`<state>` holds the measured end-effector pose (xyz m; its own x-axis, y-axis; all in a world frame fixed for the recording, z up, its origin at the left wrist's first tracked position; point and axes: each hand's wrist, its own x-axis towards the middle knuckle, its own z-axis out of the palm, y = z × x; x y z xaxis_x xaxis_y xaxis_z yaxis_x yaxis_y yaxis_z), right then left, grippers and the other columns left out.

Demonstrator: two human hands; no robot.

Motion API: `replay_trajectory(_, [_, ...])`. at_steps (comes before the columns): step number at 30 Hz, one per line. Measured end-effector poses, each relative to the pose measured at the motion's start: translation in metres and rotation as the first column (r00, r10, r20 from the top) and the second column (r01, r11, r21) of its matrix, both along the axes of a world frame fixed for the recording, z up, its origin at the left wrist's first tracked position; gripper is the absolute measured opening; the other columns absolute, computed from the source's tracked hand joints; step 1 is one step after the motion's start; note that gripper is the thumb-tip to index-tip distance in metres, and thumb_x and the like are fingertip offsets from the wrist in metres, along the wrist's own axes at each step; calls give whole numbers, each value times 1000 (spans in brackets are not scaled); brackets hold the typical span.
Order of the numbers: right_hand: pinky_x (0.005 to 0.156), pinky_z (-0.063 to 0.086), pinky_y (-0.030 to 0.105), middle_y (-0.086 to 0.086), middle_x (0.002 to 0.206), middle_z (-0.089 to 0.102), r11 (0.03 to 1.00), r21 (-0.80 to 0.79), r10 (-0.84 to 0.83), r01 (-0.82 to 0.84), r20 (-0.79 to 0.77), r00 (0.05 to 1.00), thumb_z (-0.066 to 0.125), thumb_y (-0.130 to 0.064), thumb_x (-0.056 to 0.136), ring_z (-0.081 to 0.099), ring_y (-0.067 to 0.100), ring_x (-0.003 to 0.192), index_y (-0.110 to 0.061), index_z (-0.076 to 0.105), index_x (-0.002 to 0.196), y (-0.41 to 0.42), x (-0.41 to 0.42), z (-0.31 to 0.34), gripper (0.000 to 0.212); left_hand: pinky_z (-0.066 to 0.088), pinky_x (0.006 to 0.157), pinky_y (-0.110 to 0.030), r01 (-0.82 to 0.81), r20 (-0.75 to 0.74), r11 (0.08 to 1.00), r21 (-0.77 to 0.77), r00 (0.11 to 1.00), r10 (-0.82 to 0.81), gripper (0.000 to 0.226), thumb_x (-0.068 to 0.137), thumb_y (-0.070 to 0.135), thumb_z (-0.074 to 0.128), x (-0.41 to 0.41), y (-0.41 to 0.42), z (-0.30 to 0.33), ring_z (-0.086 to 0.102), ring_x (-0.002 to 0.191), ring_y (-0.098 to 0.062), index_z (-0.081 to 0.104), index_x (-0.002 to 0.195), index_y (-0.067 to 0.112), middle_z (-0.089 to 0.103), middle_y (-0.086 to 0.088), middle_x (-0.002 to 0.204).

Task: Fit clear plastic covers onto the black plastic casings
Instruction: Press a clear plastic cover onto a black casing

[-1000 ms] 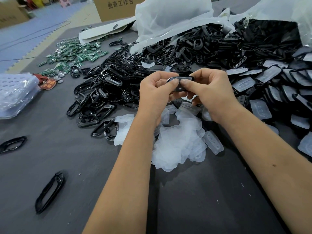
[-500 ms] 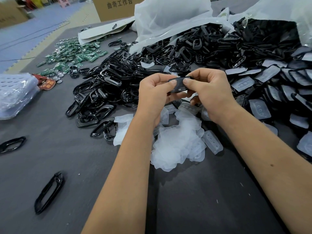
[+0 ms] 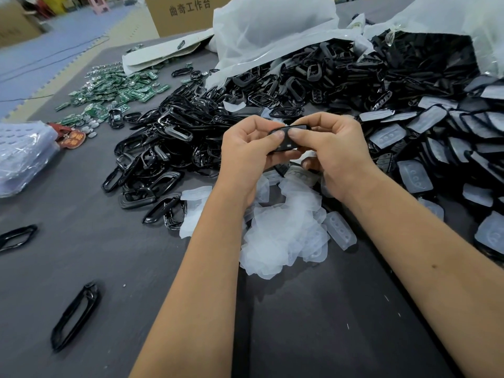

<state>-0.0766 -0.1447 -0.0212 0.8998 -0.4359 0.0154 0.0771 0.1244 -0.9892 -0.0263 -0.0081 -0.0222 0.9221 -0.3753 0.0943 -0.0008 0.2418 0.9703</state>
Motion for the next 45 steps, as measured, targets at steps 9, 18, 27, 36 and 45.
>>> replay_trajectory(9, [40, 43, 23, 4, 74, 72, 996, 76, -40, 40, -7, 999, 68, -4, 95, 60, 15, 54, -12, 77, 88, 4, 2, 0, 13, 64, 74, -42, -19, -22, 1000, -4, 1000, 19, 14, 94, -13, 60, 1, -1, 1, 73, 79, -30, 62, 86, -2, 68, -23, 92])
replay_trajectory(18, [40, 45, 23, 9, 76, 72, 1000, 23, -14, 13, 20, 1000, 55, -2, 101, 61, 16, 56, -7, 75, 90, 5, 2, 1, 23, 63, 68, -36, -57, -73, 998, 24, 996, 58, 12, 94, -11, 60, 1, -1, 1, 74, 68, -25, 63, 86, -2, 70, -11, 77])
replay_trajectory(27, [40, 41, 23, 6, 74, 66, 998, -67, -4, 4, 1, 1000, 63, -10, 99, 61, 23, 64, -17, 76, 84, 3, 1, -1, 21, 63, 68, -33, -61, -86, 998, 27, 994, 63, 10, 96, -9, 59, 0, 0, 2, 74, 62, -25, 64, 89, -3, 71, 0, 65])
replay_trajectory(36, [42, 44, 24, 1, 60, 63, 989, -149, -15, 18, 23, 1000, 70, -6, 95, 52, 14, 49, -12, 77, 85, -3, 2, -3, 14, 63, 65, -31, -46, -22, 999, 13, 999, 46, 9, 92, -13, 64, -1, -1, 0, 72, 66, -22, 63, 94, -5, 71, -8, 74])
replay_trajectory(45, [46, 58, 40, 3, 64, 67, 908, -415, -16, 57, 102, 995, 73, -11, 94, 61, 21, 47, -13, 71, 98, -11, 2, -6, 5, 60, 65, -27, -41, -54, 999, 2, 998, 41, 16, 91, -14, 63, 0, 2, 0, 73, 65, -28, 69, 106, -10, 74, -16, 87])
